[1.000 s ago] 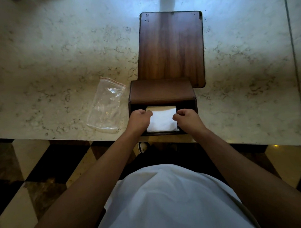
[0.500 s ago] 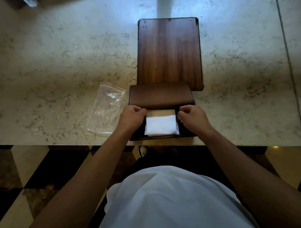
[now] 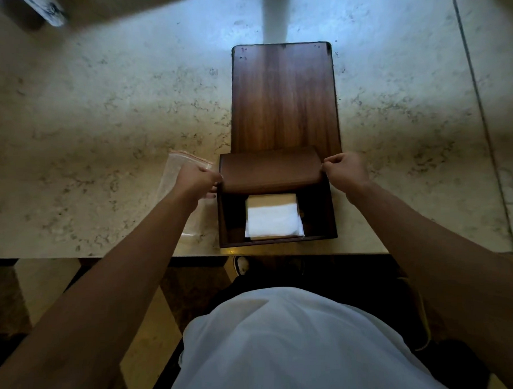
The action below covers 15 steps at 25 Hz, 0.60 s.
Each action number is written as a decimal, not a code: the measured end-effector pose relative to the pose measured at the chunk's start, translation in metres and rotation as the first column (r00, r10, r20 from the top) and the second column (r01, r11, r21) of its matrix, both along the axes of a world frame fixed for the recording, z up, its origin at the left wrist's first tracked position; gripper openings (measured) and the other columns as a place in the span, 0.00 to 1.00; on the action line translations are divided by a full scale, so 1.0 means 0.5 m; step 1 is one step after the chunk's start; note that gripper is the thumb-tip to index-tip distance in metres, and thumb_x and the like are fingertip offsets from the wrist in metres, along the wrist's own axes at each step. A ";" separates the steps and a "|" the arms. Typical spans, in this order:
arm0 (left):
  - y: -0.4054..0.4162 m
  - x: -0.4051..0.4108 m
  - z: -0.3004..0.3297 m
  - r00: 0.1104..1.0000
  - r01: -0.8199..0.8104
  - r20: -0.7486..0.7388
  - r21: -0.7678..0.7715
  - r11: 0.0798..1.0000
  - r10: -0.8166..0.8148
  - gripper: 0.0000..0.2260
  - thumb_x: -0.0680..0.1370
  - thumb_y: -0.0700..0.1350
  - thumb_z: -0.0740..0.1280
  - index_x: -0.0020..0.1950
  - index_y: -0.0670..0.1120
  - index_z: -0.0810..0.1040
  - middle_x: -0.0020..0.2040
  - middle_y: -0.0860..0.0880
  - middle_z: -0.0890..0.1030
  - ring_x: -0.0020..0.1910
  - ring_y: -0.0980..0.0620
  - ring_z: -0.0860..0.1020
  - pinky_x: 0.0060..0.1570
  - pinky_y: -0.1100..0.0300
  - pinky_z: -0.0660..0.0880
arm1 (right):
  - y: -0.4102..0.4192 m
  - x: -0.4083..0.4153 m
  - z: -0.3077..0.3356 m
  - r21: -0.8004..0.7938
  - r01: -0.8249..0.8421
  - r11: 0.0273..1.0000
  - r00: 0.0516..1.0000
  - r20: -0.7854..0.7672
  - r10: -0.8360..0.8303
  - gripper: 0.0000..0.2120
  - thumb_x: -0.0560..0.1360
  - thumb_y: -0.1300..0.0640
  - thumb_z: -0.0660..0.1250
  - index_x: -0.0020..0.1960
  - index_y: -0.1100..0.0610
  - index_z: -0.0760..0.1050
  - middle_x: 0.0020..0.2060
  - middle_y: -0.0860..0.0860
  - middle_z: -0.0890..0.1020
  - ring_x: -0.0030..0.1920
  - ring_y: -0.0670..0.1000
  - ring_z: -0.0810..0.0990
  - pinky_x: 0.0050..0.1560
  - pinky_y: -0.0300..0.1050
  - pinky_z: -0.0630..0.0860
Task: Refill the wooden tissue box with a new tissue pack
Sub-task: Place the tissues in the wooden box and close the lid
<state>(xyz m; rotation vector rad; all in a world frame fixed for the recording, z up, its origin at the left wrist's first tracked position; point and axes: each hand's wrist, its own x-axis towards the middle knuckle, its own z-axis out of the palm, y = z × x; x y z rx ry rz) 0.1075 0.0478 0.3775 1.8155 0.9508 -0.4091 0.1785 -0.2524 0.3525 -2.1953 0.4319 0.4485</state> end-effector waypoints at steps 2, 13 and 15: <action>0.001 0.004 -0.008 1.000 -0.024 -0.002 0.009 1.000 0.024 0.06 0.75 0.35 0.71 0.50 0.32 0.81 0.39 0.42 0.82 0.33 0.50 0.81 0.30 0.59 0.78 | -0.003 0.001 -0.010 0.007 0.007 1.000 1.000 -0.019 -0.007 0.09 0.76 0.61 0.71 0.55 0.61 0.85 0.39 0.50 0.81 0.39 0.45 0.80 0.38 0.39 0.76; 0.006 0.016 0.027 0.960 -0.160 0.215 -0.104 0.982 0.180 0.03 0.75 0.34 0.69 0.44 0.40 0.82 0.45 0.40 0.84 0.43 0.46 0.85 0.44 0.54 0.84 | -0.030 -0.004 0.048 0.357 0.106 0.928 0.991 0.039 -0.128 0.05 0.76 0.67 0.71 0.50 0.59 0.81 0.46 0.58 0.84 0.46 0.55 0.85 0.48 0.46 0.83; 0.002 0.016 0.045 0.952 -0.161 0.246 -0.102 0.982 0.181 0.06 0.76 0.33 0.68 0.42 0.41 0.83 0.46 0.40 0.85 0.46 0.45 0.85 0.47 0.53 0.84 | -0.035 -0.015 0.067 0.426 0.112 0.898 0.985 0.072 -0.157 0.02 0.77 0.65 0.71 0.47 0.60 0.82 0.45 0.60 0.85 0.45 0.56 0.86 0.49 0.46 0.85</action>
